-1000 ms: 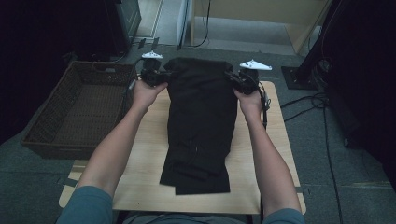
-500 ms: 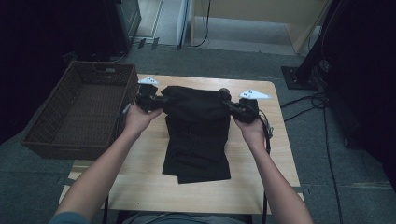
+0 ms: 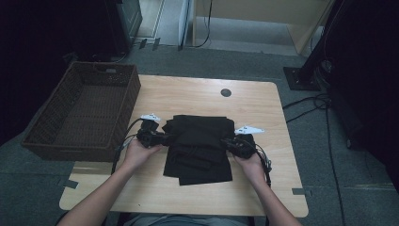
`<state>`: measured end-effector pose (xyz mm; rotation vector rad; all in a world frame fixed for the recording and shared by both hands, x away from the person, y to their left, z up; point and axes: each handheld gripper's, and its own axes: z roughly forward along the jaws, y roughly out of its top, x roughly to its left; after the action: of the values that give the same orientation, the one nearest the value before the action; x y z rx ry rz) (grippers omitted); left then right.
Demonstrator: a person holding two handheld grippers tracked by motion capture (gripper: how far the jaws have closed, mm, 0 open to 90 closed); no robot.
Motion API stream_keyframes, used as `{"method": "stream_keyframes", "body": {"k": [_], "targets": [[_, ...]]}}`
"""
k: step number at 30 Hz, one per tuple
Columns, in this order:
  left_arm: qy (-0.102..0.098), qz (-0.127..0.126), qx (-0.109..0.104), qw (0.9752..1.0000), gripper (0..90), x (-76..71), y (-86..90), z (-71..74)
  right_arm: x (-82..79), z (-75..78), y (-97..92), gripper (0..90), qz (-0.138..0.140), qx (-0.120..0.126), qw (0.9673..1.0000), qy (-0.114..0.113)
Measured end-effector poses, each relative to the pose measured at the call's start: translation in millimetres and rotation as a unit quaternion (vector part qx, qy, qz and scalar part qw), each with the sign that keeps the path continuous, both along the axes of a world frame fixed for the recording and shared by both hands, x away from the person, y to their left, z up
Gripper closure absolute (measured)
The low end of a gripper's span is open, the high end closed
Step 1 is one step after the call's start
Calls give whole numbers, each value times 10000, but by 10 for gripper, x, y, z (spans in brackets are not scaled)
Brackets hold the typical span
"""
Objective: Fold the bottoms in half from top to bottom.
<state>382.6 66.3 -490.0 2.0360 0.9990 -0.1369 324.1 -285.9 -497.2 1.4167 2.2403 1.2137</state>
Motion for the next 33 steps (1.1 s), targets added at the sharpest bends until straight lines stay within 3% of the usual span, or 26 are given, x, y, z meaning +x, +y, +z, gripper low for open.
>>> {"method": "stream_keyframes", "body": {"k": [5,7,8,9,10,13,17,19,21,22,25,30,33], "targets": [[-1,-45,27,10000,776,21,1,-56,29,-115,-12,822,16,61,9999,129],[-48,6,35,10000,678,24,15,-40,33,-119,-30,804,15,109,9999,98],[-77,47,36,10000,632,18,22,-19,22,-83,-47,752,53,105,9999,52],[-125,68,48,9999,632,16,38,11,22,-83,-47,752,53,105,9999,52],[-130,99,17,9999,557,17,77,78,16,-28,-89,695,115,112,9999,-10],[-166,134,-57,9998,493,37,140,201,2,73,-169,650,50,180,9998,-115],[-232,187,-270,9992,452,71,208,377,20,203,-283,594,-6,220,9993,-314],[-274,193,-268,9991,449,89,204,415,35,233,-313,590,-20,256,9990,-375],[-321,173,-174,9992,429,155,175,459,96,277,-353,580,-42,329,9987,-394],[-337,181,-114,9992,428,219,148,477,201,290,-350,569,31,372,9988,-325],[-342,241,-141,9990,428,420,62,495,369,267,-301,565,88,353,9990,-260],[-402,188,-24,9990,423,583,-14,510,551,205,-215,566,184,324,9991,-180],[-260,141,63,9995,422,709,-46,417,665,142,-131,570,292,294,9991,-95]]}}
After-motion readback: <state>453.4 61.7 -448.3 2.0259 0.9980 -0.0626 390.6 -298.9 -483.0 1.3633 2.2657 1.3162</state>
